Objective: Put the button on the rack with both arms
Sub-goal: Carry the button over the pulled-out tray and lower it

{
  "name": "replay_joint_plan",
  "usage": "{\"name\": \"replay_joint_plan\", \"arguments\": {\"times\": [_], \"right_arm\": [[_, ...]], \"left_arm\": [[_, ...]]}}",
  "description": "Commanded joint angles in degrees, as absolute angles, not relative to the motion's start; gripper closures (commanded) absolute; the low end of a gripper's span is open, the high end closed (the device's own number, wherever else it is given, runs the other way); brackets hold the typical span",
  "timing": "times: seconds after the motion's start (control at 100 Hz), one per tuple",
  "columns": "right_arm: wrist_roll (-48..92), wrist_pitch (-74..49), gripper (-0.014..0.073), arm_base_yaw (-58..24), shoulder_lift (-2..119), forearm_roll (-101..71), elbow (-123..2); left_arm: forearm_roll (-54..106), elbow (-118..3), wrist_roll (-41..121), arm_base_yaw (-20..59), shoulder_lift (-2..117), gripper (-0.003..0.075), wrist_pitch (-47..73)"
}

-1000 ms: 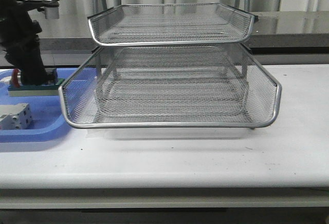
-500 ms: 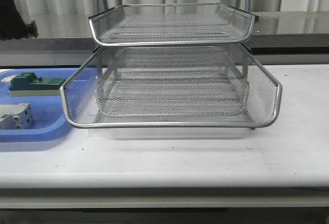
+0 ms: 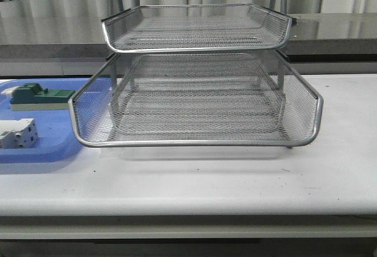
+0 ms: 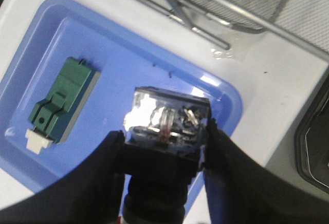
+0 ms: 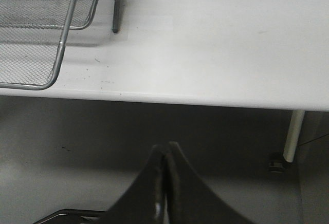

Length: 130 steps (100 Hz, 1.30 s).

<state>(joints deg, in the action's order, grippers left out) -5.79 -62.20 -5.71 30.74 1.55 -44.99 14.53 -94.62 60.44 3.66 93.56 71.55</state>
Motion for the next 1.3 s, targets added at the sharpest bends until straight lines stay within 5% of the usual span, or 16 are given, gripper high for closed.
{"name": "replay_joint_plan", "arguments": {"times": [0.0, 0.58, 1.1, 1.29], "right_arm": [[-5.9, -59.4, 0.0664, -5.6, 30.9, 2.2, -47.0], [-5.9, -59.4, 0.0664, -5.6, 30.9, 2.2, -47.0], [-5.9, -59.4, 0.0664, -5.6, 30.9, 2.2, -47.0], [-5.9, -59.4, 0.0664, -5.6, 30.9, 2.2, -47.0]], "left_arm": [[16.4, -93.9, 59.9, 6.8, 88.1, 0.0648, 73.3], [17.2, -91.3, 59.6, 31.1, 91.8, 0.0648, 63.6], [18.0, -91.6, 59.6, 36.0, 104.1, 0.0639, 54.8], [18.0, -91.6, 59.6, 36.0, 104.7, 0.0461, 54.2]]}}
